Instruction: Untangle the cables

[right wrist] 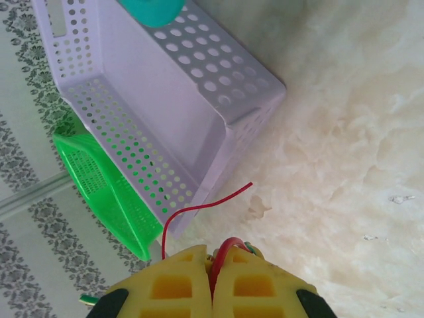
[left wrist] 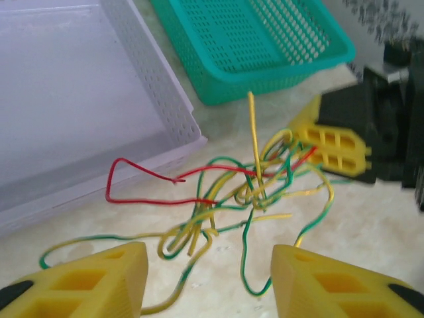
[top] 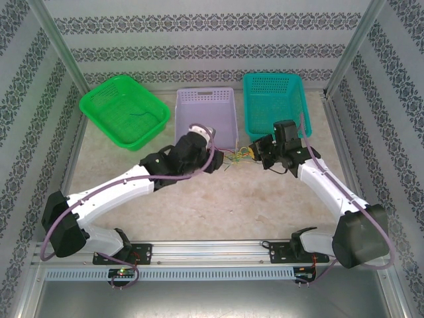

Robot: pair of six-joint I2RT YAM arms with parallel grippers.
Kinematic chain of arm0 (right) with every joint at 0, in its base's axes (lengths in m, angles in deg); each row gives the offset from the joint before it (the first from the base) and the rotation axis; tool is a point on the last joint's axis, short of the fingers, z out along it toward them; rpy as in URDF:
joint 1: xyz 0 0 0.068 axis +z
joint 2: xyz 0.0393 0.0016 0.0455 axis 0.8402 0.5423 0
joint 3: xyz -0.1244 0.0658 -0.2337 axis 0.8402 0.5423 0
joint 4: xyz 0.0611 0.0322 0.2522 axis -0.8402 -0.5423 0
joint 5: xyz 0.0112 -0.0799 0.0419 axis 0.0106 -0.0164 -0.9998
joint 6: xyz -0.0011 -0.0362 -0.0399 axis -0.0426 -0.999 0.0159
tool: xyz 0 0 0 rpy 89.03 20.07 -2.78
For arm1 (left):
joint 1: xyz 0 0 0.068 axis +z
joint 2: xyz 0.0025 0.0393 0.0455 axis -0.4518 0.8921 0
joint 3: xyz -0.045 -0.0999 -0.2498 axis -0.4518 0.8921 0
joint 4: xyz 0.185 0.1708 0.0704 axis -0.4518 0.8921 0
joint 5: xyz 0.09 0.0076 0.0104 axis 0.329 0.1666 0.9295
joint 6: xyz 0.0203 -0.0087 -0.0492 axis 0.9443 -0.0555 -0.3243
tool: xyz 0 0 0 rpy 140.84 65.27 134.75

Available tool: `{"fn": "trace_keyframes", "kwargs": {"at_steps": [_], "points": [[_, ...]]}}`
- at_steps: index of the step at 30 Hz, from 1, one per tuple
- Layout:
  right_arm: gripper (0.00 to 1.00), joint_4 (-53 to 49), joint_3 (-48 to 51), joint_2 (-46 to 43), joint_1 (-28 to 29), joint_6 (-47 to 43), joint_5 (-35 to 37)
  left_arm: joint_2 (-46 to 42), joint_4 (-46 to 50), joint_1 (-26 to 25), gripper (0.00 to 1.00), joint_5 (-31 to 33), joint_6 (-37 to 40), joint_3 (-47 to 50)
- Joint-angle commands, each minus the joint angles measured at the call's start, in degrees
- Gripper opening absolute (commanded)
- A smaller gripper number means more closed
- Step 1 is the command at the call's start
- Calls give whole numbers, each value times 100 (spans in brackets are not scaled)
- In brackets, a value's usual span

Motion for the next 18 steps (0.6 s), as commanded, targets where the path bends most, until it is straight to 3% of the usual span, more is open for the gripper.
{"fn": "trace_keyframes", "kwargs": {"at_steps": [1,4,11,13,18], "points": [[0,-355,-225,16,81,-437,248,219,125,315,53,-1370,-1074,-341],[0,-292,-276,52,109,-490,267,596,-18,298,53,-2340,-1480,-733],[0,-662,-709,263,263,-1035,285,1465,1425,172,55,-1990,-521,-1904],[0,-711,-773,300,332,-1179,344,1747,1703,171,55,-2035,-699,-2225],[0,-839,-906,347,457,-1619,707,2196,2280,174,55,-2156,-2092,-2795]]}}
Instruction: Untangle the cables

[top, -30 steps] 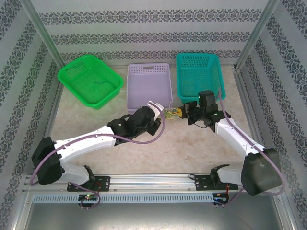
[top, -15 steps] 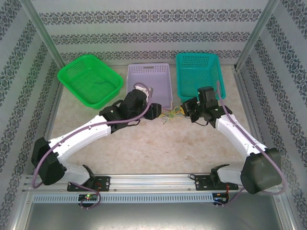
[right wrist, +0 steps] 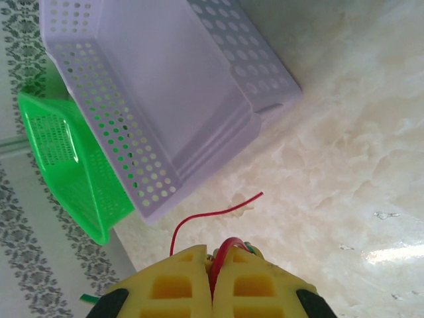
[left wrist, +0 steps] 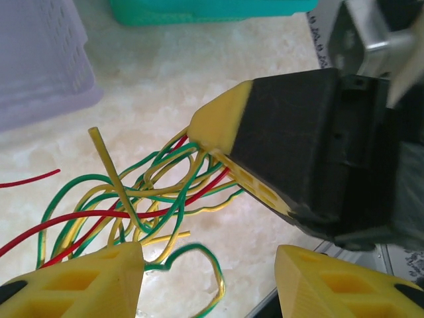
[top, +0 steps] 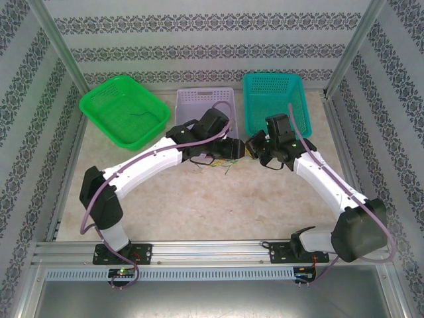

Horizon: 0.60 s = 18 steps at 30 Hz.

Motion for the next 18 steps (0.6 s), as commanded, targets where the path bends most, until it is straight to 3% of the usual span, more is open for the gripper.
{"fn": "trace_keyframes", "kwargs": {"at_steps": [1,4,10,18], "points": [[0,-129,-172,43,78,-506,361,104,718,-38,55,-162,-1140,-314],[0,126,-125,54,102,-691,533,117,981,-38,52,-120,-1727,-480],[0,170,-375,286,148,-656,521,651,2247,-38,51,153,-996,-1474],[0,101,-472,437,130,-215,265,855,2179,-153,45,367,-593,-1520]]}}
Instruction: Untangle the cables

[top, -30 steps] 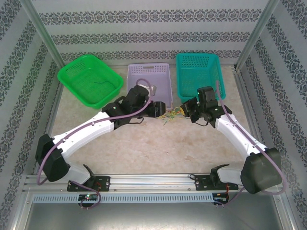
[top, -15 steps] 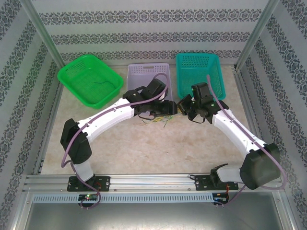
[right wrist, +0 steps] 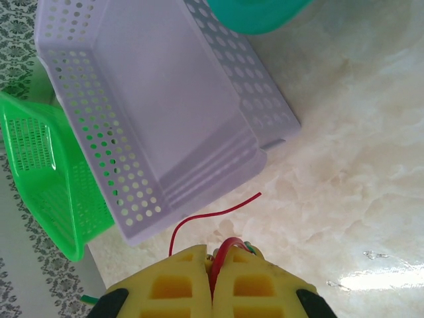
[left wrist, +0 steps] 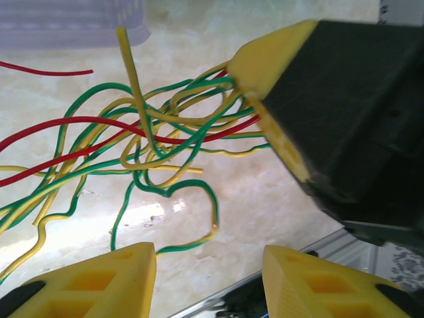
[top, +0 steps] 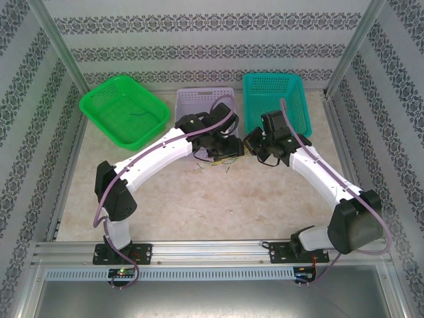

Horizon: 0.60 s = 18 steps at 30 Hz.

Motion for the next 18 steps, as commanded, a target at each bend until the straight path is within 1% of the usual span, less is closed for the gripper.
{"fn": "trace_keyframes", "kwargs": {"at_steps": [1,5,8,10,13,14,15,18], "points": [[0,46,-217,67,28,227,-144,118,366,-92,45,266,402,-71],[0,43,-293,89,28,339,-283,182,240,-110,45,424,672,41],[0,46,-285,85,28,429,-348,281,137,-122,41,507,836,54],[0,66,-260,67,20,459,-368,337,152,-123,32,720,920,36],[0,25,-216,27,-6,451,-384,247,307,-122,3,1465,994,94],[0,10,-176,7,-43,442,-395,145,336,-110,0,1695,1004,215],[0,7,-122,-34,-96,414,-396,12,349,-84,0,1908,1031,353],[0,-75,120,-227,-376,291,-428,-364,518,105,0,2168,1050,780]]}}
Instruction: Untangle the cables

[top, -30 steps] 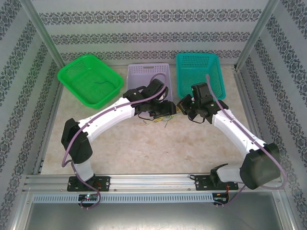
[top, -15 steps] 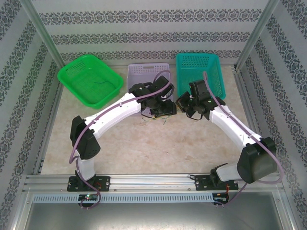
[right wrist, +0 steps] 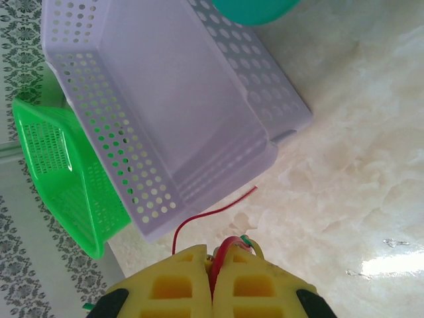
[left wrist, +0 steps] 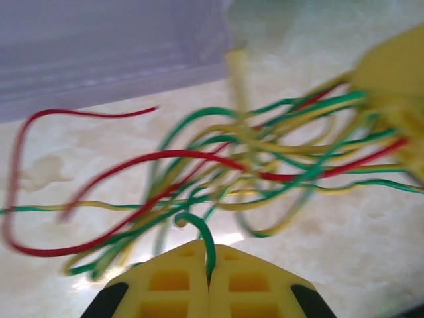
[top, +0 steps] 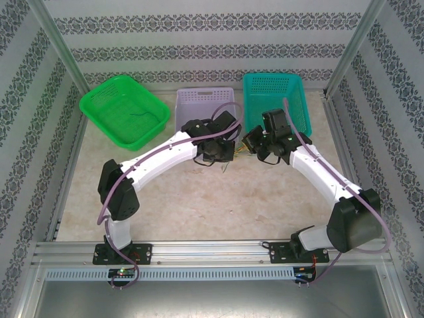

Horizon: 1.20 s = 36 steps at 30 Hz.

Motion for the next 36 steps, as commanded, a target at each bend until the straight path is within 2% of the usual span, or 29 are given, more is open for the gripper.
{"fn": "trace_keyframes", "kwargs": {"at_steps": [1,7,15,19,27,29,31,35,36], "points": [[0,-98,265,-349,-317,-70,-157,-555,505,250,0,833,163,486],[0,-267,695,-719,-884,-385,-281,-1589,386,1017,0,677,121,1716],[0,-817,758,-1047,-1450,-921,180,-2116,759,1881,0,992,226,2191],[0,-1230,673,-1246,-1620,-1062,690,-2251,1009,2103,0,1407,280,2176],[0,-1914,558,-1670,-1845,-1352,1571,-2639,1012,2222,0,1675,483,2093],[0,-1974,579,-1650,-1848,-1429,1616,-2812,736,2218,0,1446,644,2118],[0,-1935,696,-1599,-1848,-1481,1527,-3108,-18,2214,0,652,976,2270],[0,-1605,1119,-1330,-1848,-1528,1080,-3332,-976,2212,0,-614,1068,2295],[7,-1454,1211,-1205,-1848,-1575,854,-3283,-1065,2209,0,-769,1020,2239]]}}
